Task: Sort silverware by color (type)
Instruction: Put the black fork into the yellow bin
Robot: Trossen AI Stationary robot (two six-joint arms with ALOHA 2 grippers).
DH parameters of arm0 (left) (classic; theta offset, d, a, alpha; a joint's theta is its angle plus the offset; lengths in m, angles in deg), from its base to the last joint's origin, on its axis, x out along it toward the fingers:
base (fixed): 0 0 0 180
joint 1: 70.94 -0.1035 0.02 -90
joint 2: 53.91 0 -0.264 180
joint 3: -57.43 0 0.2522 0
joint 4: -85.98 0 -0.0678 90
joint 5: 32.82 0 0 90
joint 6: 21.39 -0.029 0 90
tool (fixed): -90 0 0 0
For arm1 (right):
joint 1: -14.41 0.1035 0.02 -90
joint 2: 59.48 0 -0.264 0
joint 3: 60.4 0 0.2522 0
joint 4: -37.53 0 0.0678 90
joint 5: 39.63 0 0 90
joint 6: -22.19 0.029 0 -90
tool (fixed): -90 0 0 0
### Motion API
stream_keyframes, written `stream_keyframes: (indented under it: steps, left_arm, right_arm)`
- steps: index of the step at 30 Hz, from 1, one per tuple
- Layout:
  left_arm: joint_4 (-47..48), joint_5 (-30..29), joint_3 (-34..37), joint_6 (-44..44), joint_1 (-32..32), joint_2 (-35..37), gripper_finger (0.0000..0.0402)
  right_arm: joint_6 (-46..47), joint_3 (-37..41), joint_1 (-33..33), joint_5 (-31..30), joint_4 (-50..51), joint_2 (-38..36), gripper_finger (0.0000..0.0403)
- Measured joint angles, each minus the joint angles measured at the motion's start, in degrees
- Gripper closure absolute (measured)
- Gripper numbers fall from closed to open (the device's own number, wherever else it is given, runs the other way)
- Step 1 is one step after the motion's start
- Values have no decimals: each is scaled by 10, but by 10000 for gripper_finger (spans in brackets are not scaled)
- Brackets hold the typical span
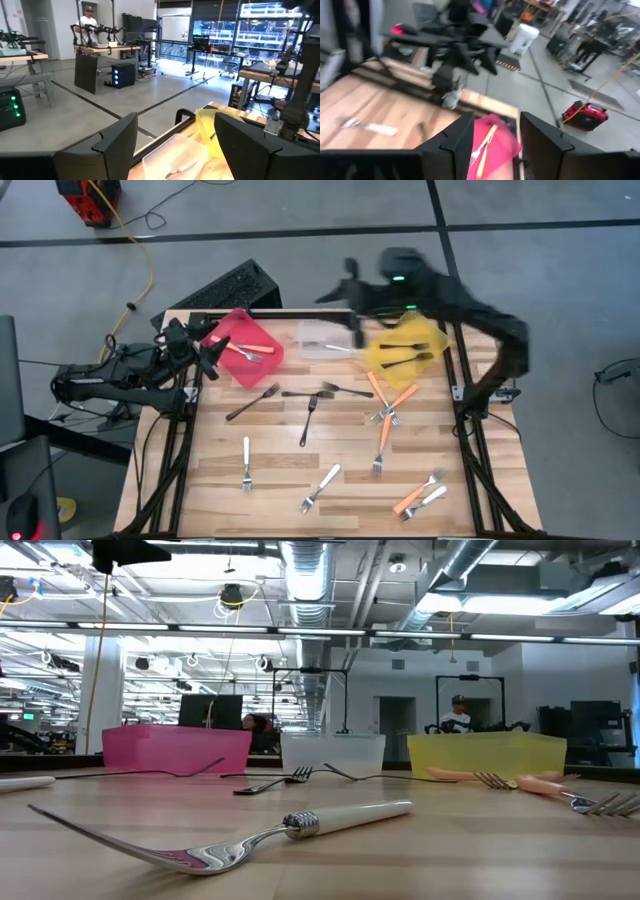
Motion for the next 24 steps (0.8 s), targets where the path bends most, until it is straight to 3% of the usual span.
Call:
stream_keyframes:
  steps: [7,11,16,24]
  left_arm:
    - [0,20,0,-1,0,0,152]
    - [0,19,0,-1,0,0,152]
    - [0,32,0,8,0,0,152]
    - [0,129,0,21,0,-12,152]
  right_arm:
    - [10,0,16,17,214,-132,219]
    - [42,26,11,8,285,-213,219]
    - [96,161,9,7,252,-346,219]
    - [178,457,9,-18,46,-568,219]
